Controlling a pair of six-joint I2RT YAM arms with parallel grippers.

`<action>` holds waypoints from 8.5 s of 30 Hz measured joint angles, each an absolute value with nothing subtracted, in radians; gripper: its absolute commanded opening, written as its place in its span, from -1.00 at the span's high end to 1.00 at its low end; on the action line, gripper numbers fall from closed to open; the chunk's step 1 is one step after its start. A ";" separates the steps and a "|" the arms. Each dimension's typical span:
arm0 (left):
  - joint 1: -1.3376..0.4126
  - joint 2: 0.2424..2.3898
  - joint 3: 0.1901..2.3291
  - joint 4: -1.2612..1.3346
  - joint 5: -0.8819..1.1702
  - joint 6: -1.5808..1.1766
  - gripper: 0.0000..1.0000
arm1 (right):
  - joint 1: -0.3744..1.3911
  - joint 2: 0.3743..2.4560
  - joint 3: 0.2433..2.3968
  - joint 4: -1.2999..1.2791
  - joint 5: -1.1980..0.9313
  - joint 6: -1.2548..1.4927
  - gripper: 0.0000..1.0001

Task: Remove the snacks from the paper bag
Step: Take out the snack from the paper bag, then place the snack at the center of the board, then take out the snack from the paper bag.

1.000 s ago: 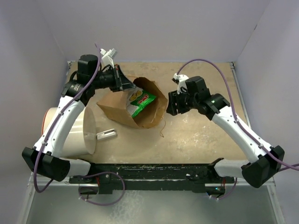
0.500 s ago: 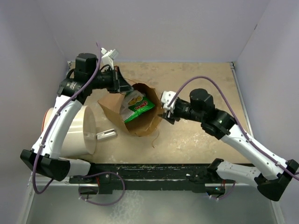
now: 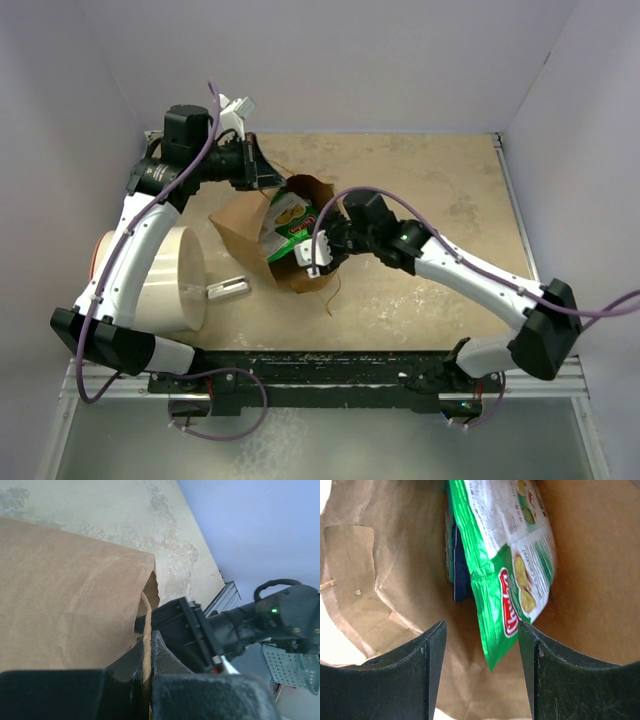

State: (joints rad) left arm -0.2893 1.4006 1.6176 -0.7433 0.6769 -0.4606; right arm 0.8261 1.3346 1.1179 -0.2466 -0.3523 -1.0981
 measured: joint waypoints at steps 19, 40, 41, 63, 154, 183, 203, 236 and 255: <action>-0.257 1.404 1.633 -0.742 0.685 -0.461 1.00 | 0.853 1.549 1.234 -0.142 -0.353 -1.267 0.11; -0.255 1.404 1.631 -0.720 0.707 -0.464 1.00 | 0.857 1.692 1.276 0.070 -0.284 -1.252 0.84; -0.255 1.404 1.631 -0.721 0.706 -0.464 1.00 | 0.857 1.703 1.290 0.065 -0.283 -1.257 0.96; -0.250 1.399 1.606 -0.707 0.643 -0.490 1.00 | 0.857 1.296 1.330 -0.296 -0.307 -1.111 1.00; -0.210 1.470 1.697 -0.814 0.670 -0.453 1.00 | 0.375 1.792 1.274 -0.353 0.147 -0.658 0.16; -0.210 1.412 1.632 -0.764 0.674 -0.524 1.00 | 0.588 0.870 0.933 -0.252 -0.345 -0.487 -0.21; -0.210 1.394 1.589 -0.705 0.677 -0.593 1.00 | 0.948 1.327 0.917 0.107 -0.198 -0.550 -0.28; -0.210 1.394 1.584 -0.692 0.731 -0.580 1.00 | 0.948 1.818 1.151 0.378 0.144 -0.678 0.14; -0.197 1.394 1.573 -0.673 0.706 -0.583 1.00 | 0.942 1.605 1.101 0.215 0.016 -0.820 1.00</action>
